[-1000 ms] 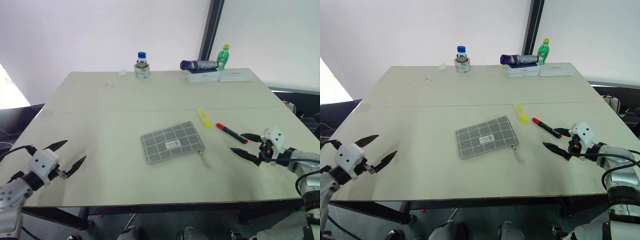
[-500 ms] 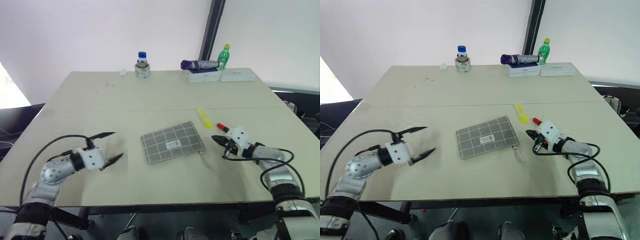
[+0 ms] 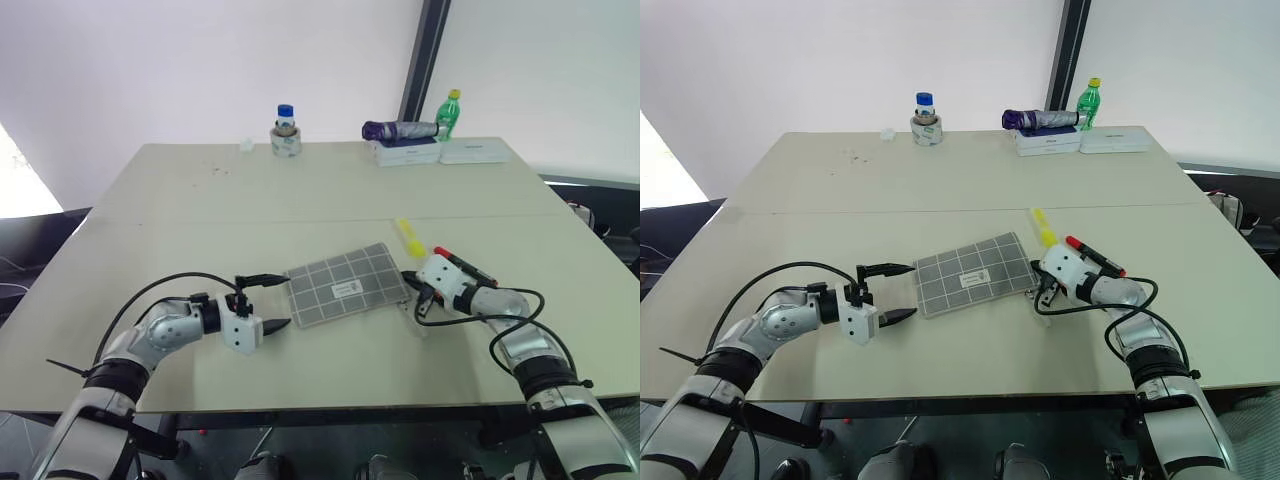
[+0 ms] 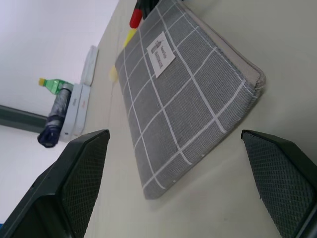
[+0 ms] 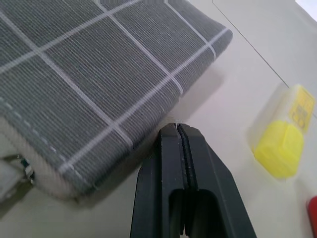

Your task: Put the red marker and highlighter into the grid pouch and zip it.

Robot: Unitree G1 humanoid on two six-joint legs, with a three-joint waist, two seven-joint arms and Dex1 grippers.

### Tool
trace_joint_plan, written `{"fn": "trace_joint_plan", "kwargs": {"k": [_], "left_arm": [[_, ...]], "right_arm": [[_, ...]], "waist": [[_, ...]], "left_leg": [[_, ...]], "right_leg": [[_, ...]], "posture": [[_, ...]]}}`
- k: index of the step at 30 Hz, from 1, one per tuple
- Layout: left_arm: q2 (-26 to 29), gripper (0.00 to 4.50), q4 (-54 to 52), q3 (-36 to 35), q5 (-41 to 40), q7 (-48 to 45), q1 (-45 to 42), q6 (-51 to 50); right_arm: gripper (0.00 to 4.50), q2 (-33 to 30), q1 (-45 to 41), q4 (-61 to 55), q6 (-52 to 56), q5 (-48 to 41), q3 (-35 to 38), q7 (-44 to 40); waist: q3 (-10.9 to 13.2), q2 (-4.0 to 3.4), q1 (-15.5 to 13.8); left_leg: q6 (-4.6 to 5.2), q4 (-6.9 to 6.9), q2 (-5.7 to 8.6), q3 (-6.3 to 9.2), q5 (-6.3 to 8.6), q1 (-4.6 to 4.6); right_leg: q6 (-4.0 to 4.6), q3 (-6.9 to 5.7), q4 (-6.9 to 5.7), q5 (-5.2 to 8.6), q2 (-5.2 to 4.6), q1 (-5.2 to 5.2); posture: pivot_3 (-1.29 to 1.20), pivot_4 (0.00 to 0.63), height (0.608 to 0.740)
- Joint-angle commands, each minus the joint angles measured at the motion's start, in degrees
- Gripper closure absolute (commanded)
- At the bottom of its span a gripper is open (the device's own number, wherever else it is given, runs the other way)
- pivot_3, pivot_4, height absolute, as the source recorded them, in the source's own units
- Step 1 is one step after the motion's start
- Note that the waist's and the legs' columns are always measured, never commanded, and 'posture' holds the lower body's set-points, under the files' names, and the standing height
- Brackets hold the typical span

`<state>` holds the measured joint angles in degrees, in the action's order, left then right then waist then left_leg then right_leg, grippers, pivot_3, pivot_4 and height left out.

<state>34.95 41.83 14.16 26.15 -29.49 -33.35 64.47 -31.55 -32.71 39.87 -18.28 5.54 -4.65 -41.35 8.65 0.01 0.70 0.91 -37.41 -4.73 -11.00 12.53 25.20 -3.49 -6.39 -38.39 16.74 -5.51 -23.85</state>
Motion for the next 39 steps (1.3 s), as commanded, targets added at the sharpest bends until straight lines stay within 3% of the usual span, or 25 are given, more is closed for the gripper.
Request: {"fn": "trace_joint_plan", "kwargs": {"k": [1,12,18,23,27,30,34,39], "left_arm": [[0.1,0.00,2.6,3.1,4.3,2.6,-0.6,0.8],[-1.2,0.00,5.1,7.5,9.8,9.2,-3.5,1.5],[-1.8,0.00,6.4,8.9,7.5,8.6,-3.7,1.8],[-1.2,2.20,6.3,9.2,6.8,8.9,-3.1,2.1],[-1.0,4.39,6.3,9.4,5.6,8.5,-2.9,2.1],[-1.1,4.48,5.9,8.9,2.6,7.3,-2.2,1.6],[-0.8,4.50,4.8,7.9,-0.8,6.3,-1.2,0.4],[-0.8,4.50,0.9,4.9,-8.6,4.2,2.1,-3.6]], "right_arm": [[4.47,1.1,-0.5,-1.5,-0.8,0.2,-1.1,-0.1],[4.47,3.7,-3.5,-0.2,-2.4,2.9,-4.3,0.6],[4.47,3.3,-3.8,0.8,-3.1,3.0,-4.6,0.5],[4.50,2.8,-3.5,0.8,-3.5,2.9,-4.4,0.2],[4.50,2.7,-3.8,0.9,-3.2,2.5,-4.0,-0.2],[4.50,2.5,-4.2,0.4,-0.2,-0.7,-2.4,-3.1],[3.18,0.9,-4.3,-1.2,2.4,-3.7,-0.2,-5.7],[0.52,0.2,-2.4,-8.0,11.4,-11.9,5.2,-8.1]], "waist": [[0.0,0.00,0.0],[0.0,0.00,-0.1],[0.0,-0.01,-0.1],[0.0,-0.01,0.0],[0.0,-0.06,0.1],[0.0,-0.07,0.1],[0.0,-0.07,0.2],[0.0,-0.08,0.4]], "left_leg": [[0.00,0.00,-0.01,0.02,0.00,-0.05],[0.26,0.19,-0.07,0.02,0.17,-0.73],[0.23,0.17,-0.04,0.01,0.15,-0.73],[0.18,0.17,-0.04,0.00,0.12,-0.73],[0.22,0.20,-0.05,0.00,0.15,-0.75],[0.22,0.20,-0.05,-0.01,0.15,-0.75],[0.23,0.20,-0.06,-0.01,0.16,-0.75],[0.27,0.28,-0.07,-0.02,0.18,-0.74]], "right_leg": [[0.00,0.00,0.00,0.00,0.00,0.05],[-0.01,0.02,0.04,0.02,-0.06,0.63],[-0.01,0.02,0.04,0.02,-0.08,0.65],[-0.01,0.02,0.04,0.02,-0.09,0.63],[-0.01,0.03,0.04,0.02,-0.08,0.63],[-0.02,0.05,0.05,0.02,-0.08,0.63],[-0.02,0.05,0.05,0.03,-0.08,0.62],[-0.02,0.08,0.07,0.03,-0.10,0.56]], "posture": [[0.00,0.150,0.740],[0.00,0.150,0.740],[0.00,0.150,0.740],[0.00,0.150,0.740],[0.00,0.150,0.740],[0.00,0.150,0.740],[0.00,0.150,0.740],[0.00,0.150,0.740]]}}
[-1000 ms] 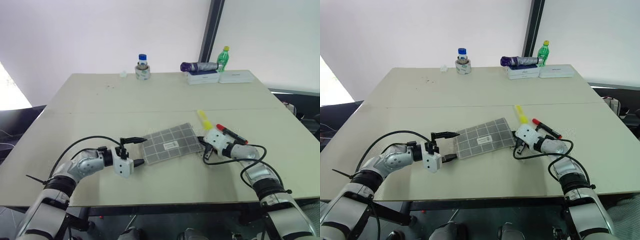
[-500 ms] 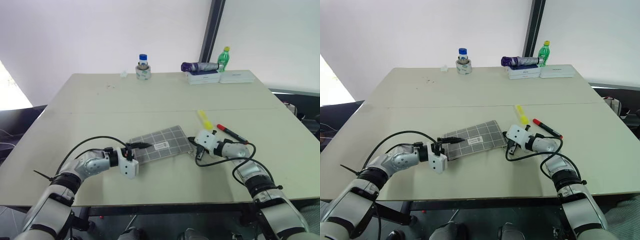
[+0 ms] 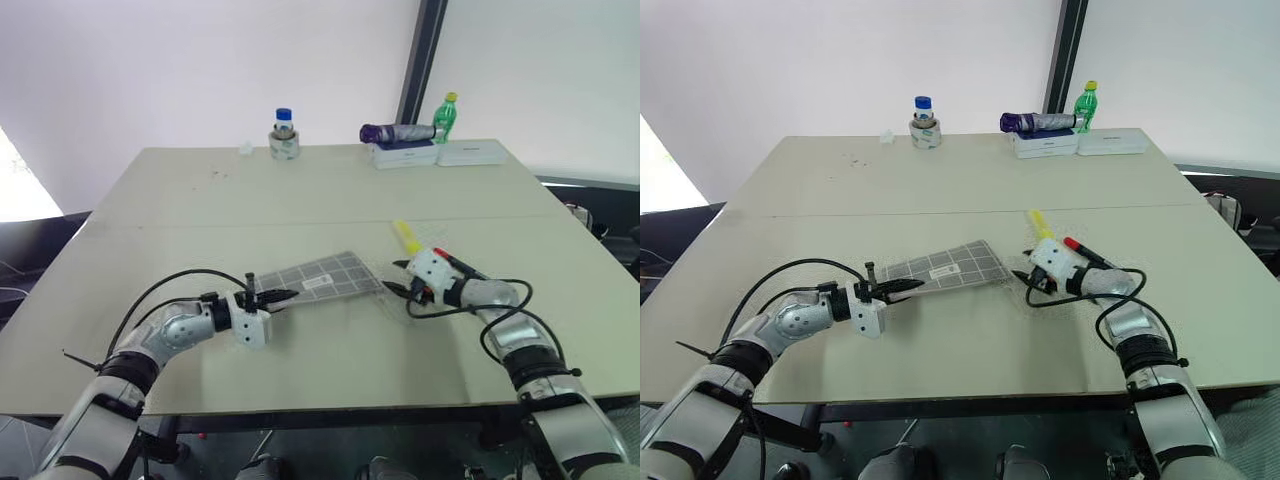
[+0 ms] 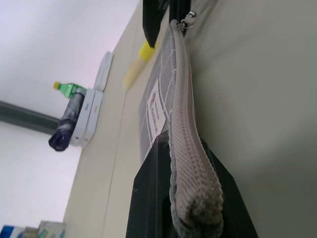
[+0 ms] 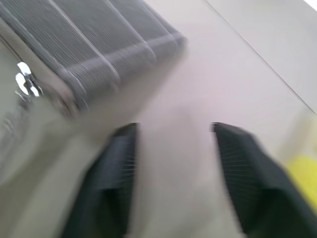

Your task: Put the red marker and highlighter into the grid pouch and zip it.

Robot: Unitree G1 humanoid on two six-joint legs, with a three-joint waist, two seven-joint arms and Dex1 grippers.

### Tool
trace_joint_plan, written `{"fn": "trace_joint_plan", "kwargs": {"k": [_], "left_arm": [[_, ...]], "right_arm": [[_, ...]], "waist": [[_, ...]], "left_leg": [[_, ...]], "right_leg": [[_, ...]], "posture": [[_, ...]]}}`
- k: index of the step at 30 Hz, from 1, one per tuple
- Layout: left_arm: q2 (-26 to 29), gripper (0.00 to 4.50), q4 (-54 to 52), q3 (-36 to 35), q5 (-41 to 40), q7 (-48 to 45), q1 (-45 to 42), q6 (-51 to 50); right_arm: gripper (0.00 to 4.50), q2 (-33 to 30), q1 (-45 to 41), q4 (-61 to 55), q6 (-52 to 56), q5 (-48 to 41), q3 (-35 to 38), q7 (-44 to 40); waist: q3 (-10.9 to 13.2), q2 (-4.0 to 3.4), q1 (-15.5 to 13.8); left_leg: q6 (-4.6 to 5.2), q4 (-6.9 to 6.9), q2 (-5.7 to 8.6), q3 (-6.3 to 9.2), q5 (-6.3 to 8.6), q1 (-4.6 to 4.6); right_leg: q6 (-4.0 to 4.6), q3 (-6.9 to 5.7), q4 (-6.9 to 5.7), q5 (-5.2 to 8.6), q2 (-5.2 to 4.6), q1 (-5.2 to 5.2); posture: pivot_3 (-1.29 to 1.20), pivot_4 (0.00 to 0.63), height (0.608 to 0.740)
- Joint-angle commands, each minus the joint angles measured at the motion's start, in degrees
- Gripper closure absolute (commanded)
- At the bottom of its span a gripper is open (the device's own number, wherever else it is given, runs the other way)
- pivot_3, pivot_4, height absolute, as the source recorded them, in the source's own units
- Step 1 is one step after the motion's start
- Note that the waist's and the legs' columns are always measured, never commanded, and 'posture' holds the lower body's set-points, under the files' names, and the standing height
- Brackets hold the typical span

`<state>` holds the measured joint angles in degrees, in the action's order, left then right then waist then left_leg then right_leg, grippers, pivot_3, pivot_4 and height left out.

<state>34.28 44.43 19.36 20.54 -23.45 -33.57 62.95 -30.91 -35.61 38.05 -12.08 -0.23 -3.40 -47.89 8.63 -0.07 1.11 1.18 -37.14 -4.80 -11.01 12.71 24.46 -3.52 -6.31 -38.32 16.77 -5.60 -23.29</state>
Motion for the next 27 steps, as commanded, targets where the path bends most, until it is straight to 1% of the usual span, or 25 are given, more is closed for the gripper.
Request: {"fn": "trace_joint_plan", "kwargs": {"k": [1,4,6,9,14,16,19,21,22,26,27], "left_arm": [[-0.1,4.50,-2.7,-1.1,-4.1,-2.0,3.1,-3.3],[0.0,4.50,-6.2,-2.4,-5.0,-1.6,5.3,-6.4],[-0.1,4.50,-8.7,-3.3,-4.8,-1.0,6.9,-8.3],[-0.7,4.50,-11.9,-4.4,-4.3,0.0,8.8,-11.4],[-1.3,4.50,-14.9,-5.1,-3.0,1.1,10.1,-14.4],[-1.3,4.50,-15.6,-5.2,-2.5,1.6,10.3,-15.1],[-1.3,4.50,-16.1,-5.0,-1.9,1.7,10.4,-15.5],[-1.2,4.50,-16.4,-5.0,-2.0,1.6,10.5,-15.6],[-1.1,4.50,-16.5,-5.1,-1.9,1.6,10.6,-15.6],[-0.8,4.50,-16.4,-5.6,-2.0,1.8,10.5,-16.2],[-0.8,4.50,-16.5,-5.7,-2.1,2.0,10.5,-16.3]], "right_arm": [[0.03,-0.4,1.5,-8.5,8.1,-8.4,5.2,-2.4],[0.03,-0.2,5.3,-18.2,18.2,-14.9,7.1,-4.5],[0.03,0.5,7.4,-23.4,24.1,-17.5,7.5,-3.6],[0.03,2.4,9.8,-28.6,29.0,-18.8,7.1,-1.1],[0.03,4.6,12.2,-31.2,31.8,-15.5,3.3,2.2],[0.03,5.9,11.9,-29.1,31.9,-12.7,0.5,4.4],[0.03,8.3,10.0,-25.9,33.0,-12.1,0.1,6.7],[0.55,9.3,9.1,-24.5,32.9,-11.7,-0.3,7.2],[0.90,9.9,9.0,-24.5,33.1,-11.9,-0.5,7.1],[2.93,11.1,9.4,-27.4,34.5,-13.6,-0.5,6.1],[3.56,10.7,9.4,-27.9,34.8,-13.6,-0.5,5.5]], "waist": [[0.0,0.00,0.1],[0.0,0.01,0.0],[0.0,0.01,0.0],[0.0,0.01,0.0],[0.0,0.02,-0.2],[0.0,0.03,-0.1],[0.0,0.02,-0.1],[0.0,0.03,-0.1],[0.0,0.03,-0.1],[0.0,0.03,-0.2],[0.0,0.03,-0.2]], "left_leg": [[0.01,0.01,-0.02,0.01,0.01,0.00],[0.05,0.03,-0.03,0.03,0.04,0.01],[0.08,0.04,-0.03,0.04,0.07,0.02],[0.11,0.05,-0.03,0.07,0.09,0.02],[0.13,0.05,-0.01,0.07,0.11,0.05],[0.14,0.05,-0.01,0.07,0.12,0.04],[0.14,0.06,-0.01,0.08,0.11,0.05],[0.14,0.06,-0.01,0.06,0.11,0.04],[0.14,0.06,-0.01,0.06,0.11,0.04],[0.14,0.12,-0.01,0.06,0.11,0.06],[0.14,0.12,-0.01,0.06,0.11,0.06]], "right_leg": [[0.00,0.00,0.00,0.00,0.01,0.00],[0.00,0.00,0.01,0.00,0.01,-0.02],[0.00,0.00,0.03,0.00,0.00,-0.02],[0.01,0.00,0.03,0.00,-0.02,-0.04],[0.02,-0.01,0.03,0.00,-0.02,-0.05],[0.02,-0.02,0.06,0.00,-0.02,-0.04],[0.02,-0.02,0.06,0.00,-0.01,-0.05],[0.02,-0.01,0.07,0.00,-0.01,-0.04],[0.02,-0.02,0.07,0.00,-0.01,-0.04],[0.03,-0.03,0.10,0.00,-0.01,-0.06],[0.02,-0.02,0.10,0.00,-0.01,-0.05]], "posture": [[0.00,0.150,0.740],[0.00,0.150,0.740],[0.00,0.150,0.740],[0.00,0.150,0.740],[0.00,0.150,0.740],[0.00,0.150,0.740],[0.00,0.150,0.740],[0.00,0.150,0.740],[0.00,0.150,0.740],[0.00,0.150,0.740],[0.00,0.150,0.740]]}}
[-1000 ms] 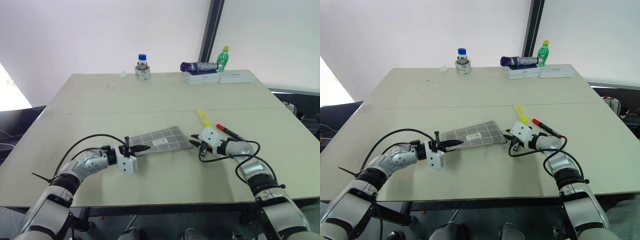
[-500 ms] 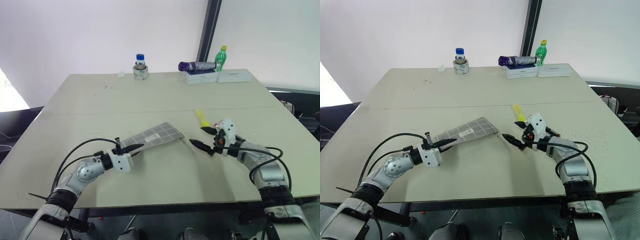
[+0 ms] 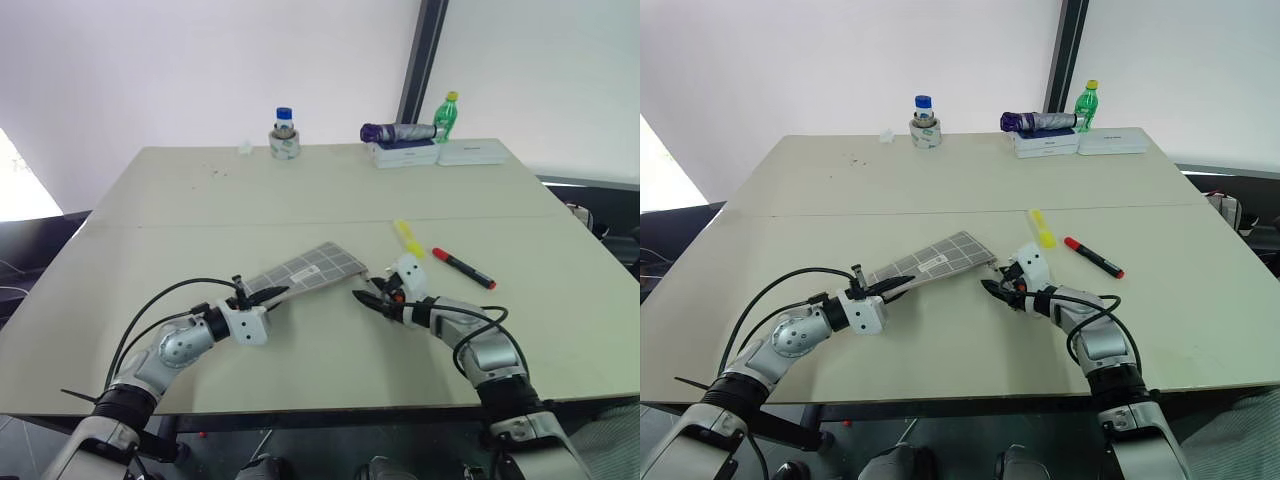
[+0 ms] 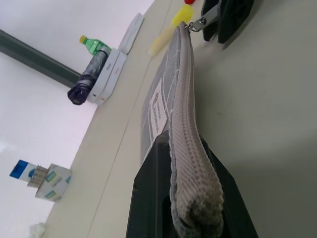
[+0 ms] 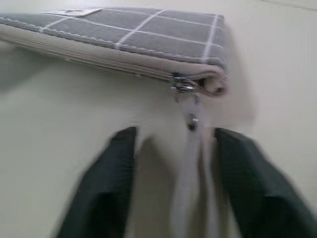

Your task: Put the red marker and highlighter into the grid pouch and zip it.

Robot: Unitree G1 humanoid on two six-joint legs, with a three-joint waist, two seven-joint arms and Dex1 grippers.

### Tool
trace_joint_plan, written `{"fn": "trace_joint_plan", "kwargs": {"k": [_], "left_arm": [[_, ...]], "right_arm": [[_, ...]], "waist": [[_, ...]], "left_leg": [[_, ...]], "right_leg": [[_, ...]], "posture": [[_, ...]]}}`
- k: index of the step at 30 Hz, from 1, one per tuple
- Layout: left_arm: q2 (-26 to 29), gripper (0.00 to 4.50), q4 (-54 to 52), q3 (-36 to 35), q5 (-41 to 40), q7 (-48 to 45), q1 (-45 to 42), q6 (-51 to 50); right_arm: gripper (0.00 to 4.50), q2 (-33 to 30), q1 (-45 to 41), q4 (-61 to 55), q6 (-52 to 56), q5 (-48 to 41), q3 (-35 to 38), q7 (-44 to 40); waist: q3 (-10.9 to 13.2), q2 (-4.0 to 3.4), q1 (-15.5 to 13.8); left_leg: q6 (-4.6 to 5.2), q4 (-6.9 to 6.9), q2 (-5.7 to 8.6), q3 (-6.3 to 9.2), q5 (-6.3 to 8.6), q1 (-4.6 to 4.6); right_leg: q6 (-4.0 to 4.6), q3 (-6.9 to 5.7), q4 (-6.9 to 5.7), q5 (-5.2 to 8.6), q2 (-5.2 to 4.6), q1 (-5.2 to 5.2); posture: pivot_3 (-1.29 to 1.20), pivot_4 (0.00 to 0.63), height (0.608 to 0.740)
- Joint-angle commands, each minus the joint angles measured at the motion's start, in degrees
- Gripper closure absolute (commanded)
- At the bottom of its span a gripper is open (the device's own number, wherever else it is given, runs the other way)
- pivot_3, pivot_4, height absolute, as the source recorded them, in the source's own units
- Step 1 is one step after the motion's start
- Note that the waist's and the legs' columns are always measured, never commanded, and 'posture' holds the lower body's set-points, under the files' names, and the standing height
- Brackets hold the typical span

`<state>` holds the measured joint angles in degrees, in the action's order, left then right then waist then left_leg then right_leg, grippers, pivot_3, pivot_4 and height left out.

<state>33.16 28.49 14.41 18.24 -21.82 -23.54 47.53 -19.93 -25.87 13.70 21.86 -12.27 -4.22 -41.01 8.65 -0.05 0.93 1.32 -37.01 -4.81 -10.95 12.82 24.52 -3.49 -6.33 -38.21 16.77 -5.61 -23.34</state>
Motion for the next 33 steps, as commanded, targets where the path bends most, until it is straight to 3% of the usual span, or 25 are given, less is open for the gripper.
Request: {"fn": "trace_joint_plan", "kwargs": {"k": [1,2,9,17,22,33], "left_arm": [[0.3,4.50,-0.6,-0.9,0.1,0.4,0.6,-1.1],[0.3,4.50,-0.7,-0.9,0.0,0.4,0.7,-1.2],[-0.4,4.50,-1.1,-0.5,0.9,1.2,0.9,-2.8],[-2.2,4.50,-1.7,0.4,2.1,1.3,0.1,-4.4],[-2.7,4.50,-2.0,0.3,3.0,1.9,0.1,-5.6],[-2.5,4.50,-3.0,0.0,4.3,3.0,0.9,-6.6]], "right_arm": [[4.09,-1.0,-0.2,-4.2,0.8,-1.3,-0.2,-2.4],[4.46,-1.8,-0.1,-4.8,0.8,-0.7,-0.9,-3.5],[4.46,-3.8,-2.6,-10.2,-2.7,7.7,-11.4,-6.3],[4.46,1.8,-7.5,-8.4,-8.9,14.1,-19.8,-6.0],[4.46,3.2,-9.6,-7.7,-14.1,15.3,-21.4,-7.7],[4.46,-0.9,-7.6,-6.6,-28.5,17.8,-23.1,-12.5]], "waist": [[0.0,0.00,0.0],[0.0,0.00,0.0],[0.0,0.00,0.1],[0.0,0.01,-0.3],[0.0,0.01,-0.3],[0.0,0.03,-0.1]], "left_leg": [[0.00,-0.01,0.00,0.00,0.00,0.00],[0.00,-0.01,0.00,0.00,0.00,0.00],[0.00,0.02,-0.01,0.01,0.01,0.00],[0.02,-0.03,0.01,0.04,0.02,0.00],[0.02,-0.02,0.01,0.05,0.02,0.00],[0.02,-0.01,0.01,0.04,0.02,0.00]], "right_leg": [[0.00,0.00,0.00,0.00,0.00,0.00],[0.00,0.00,0.01,0.00,0.00,0.00],[0.00,0.00,0.01,0.00,-0.01,-0.03],[0.00,-0.05,0.07,0.00,-0.03,-0.14],[0.00,-0.06,0.07,0.00,-0.01,-0.12],[0.00,-0.06,0.08,0.00,-0.01,-0.08]], "posture": [[0.00,0.150,0.740],[0.00,0.150,0.740],[0.00,0.150,0.740],[0.00,0.150,0.740],[0.00,0.150,0.740],[0.00,0.150,0.740]]}}
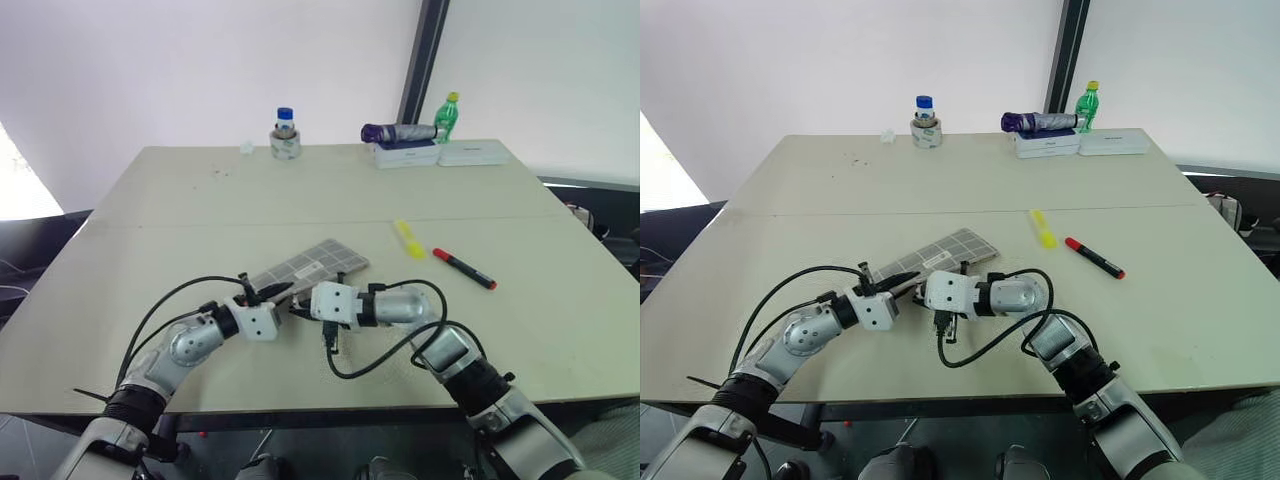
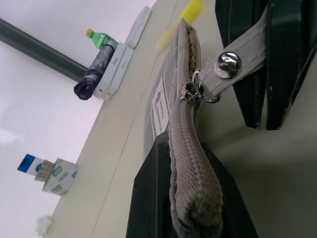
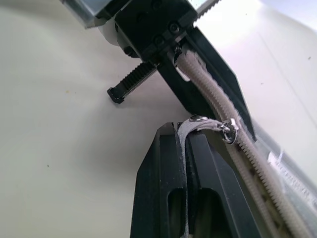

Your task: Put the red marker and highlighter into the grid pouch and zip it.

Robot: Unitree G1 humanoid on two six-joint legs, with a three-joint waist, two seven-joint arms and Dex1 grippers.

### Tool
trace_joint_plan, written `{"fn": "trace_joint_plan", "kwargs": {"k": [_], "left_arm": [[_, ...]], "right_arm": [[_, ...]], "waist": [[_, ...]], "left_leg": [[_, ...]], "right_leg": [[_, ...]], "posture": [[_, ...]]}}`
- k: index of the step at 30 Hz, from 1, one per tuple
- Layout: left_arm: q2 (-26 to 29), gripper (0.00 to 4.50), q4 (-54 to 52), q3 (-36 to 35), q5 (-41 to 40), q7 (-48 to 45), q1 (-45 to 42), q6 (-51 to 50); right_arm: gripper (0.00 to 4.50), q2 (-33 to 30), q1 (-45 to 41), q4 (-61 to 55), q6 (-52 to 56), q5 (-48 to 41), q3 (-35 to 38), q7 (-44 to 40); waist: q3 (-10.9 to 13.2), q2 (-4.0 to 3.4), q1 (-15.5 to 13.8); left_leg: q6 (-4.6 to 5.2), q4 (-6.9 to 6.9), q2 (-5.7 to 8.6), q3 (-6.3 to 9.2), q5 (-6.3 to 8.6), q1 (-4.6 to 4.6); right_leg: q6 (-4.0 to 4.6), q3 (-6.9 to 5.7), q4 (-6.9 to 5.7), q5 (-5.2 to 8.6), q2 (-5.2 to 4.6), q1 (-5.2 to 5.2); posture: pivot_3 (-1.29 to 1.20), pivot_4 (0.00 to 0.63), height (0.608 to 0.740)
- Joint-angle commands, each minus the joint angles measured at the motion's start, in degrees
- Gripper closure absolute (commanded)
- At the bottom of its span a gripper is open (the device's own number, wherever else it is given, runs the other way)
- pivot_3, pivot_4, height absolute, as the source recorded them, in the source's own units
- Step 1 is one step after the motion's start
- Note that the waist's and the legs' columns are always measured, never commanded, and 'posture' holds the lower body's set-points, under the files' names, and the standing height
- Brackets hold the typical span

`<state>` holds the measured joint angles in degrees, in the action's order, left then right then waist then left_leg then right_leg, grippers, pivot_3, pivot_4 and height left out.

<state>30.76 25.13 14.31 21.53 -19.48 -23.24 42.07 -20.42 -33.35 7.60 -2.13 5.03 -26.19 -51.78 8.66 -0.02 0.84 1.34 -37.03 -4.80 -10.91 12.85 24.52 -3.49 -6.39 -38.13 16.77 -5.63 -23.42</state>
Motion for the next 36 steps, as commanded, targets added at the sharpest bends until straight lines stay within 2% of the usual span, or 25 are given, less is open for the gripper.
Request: {"fn": "trace_joint_plan", "kwargs": {"k": [1,4,7,13,14,16,19,24,31,36], "left_arm": [[-0.1,4.50,0.5,0.1,1.1,0.9,0.5,-1.1],[-0.3,4.50,0.8,0.3,1.4,1.4,0.2,-0.9],[-0.3,4.50,1.1,0.4,1.5,1.6,0.0,-0.8],[-0.2,4.50,1.3,0.3,1.6,2.1,-0.1,-0.6],[0.0,4.50,1.3,0.2,1.8,2.3,0.0,-0.5],[0.3,4.50,1.4,-0.1,1.9,2.8,0.0,-0.5],[0.8,4.50,1.8,-0.4,1.8,3.3,-0.1,-0.4],[1.4,4.50,2.2,-0.6,1.5,3.9,-0.3,-0.2],[1.9,4.50,2.9,-1.0,1.1,4.6,-0.2,-0.1],[2.0,4.50,4.1,-0.6,1.1,4.9,-0.6,0.4]], "right_arm": [[4.46,-0.9,0.1,0.0,-5.1,0.7,-1.1,-2.1],[4.46,-1.5,0.7,0.1,-3.2,-2.2,0.3,-4.6],[3.55,-1.6,1.5,-1.6,-1.0,-5.7,1.9,-7.0],[0.37,-4.4,4.0,-4.7,4.6,-12.8,8.0,-9.6],[0.07,-6.0,4.3,-4.4,5.6,-13.9,9.6,-10.4],[0.07,-9.1,5.0,-3.2,6.2,-14.7,12.5,-10.6],[0.07,-9.8,5.5,-1.7,6.1,-15.6,17.3,-6.5],[0.07,-5.2,6.8,-1.7,12.8,-21.5,27.5,4.3],[0.07,-0.8,20.4,-15.8,19.5,-22.2,32.3,18.0],[0.07,2.3,24.0,-19.2,21.1,-20.5,34.9,28.5]], "waist": [[0.0,0.00,0.0],[0.0,0.00,-0.1],[0.0,0.00,-0.1],[0.0,0.02,-0.2],[0.0,0.02,-0.2],[0.0,0.03,-0.3],[0.0,0.05,-0.1],[0.0,0.03,0.1],[0.0,0.03,-0.1],[0.0,0.03,0.1]], "left_leg": [[0.00,0.00,0.00,-0.01,0.00,0.00],[0.01,-0.01,0.00,-0.02,0.00,0.00],[0.01,0.00,0.00,0.00,0.00,0.00],[0.01,-0.01,0.00,0.03,0.01,0.00],[0.00,-0.01,0.00,0.06,0.01,0.00],[0.01,-0.02,0.01,0.07,0.02,0.00],[0.01,0.01,0.01,0.07,0.03,-0.01],[-0.03,0.10,-0.05,0.05,-0.01,0.00],[-0.04,0.14,-0.03,0.05,0.02,0.10],[-0.18,0.14,-0.03,0.06,0.09,0.10]], "right_leg": [[0.00,0.00,0.00,0.00,0.00,0.00],[0.00,0.00,0.01,0.00,-0.01,-0.01],[0.00,0.00,0.01,0.00,-0.01,0.00],[0.01,0.00,0.02,0.00,-0.05,-0.03],[0.01,0.00,0.02,0.00,-0.08,-0.04],[0.02,-0.01,0.05,0.00,-0.16,-0.04],[0.03,-0.02,0.06,0.00,-0.19,-0.05],[0.02,0.02,0.03,-0.01,-0.10,0.03],[0.03,0.01,0.09,0.00,-0.17,-0.01],[0.03,0.02,0.09,0.00,-0.15,-0.05]], "posture": [[0.00,0.150,0.740],[0.00,0.150,0.740],[0.00,0.150,0.740],[0.00,0.150,0.740],[0.00,0.150,0.740],[0.00,0.150,0.740],[0.00,0.150,0.740],[0.00,0.150,0.740],[0.00,0.150,0.740],[0.00,0.150,0.740]]}}
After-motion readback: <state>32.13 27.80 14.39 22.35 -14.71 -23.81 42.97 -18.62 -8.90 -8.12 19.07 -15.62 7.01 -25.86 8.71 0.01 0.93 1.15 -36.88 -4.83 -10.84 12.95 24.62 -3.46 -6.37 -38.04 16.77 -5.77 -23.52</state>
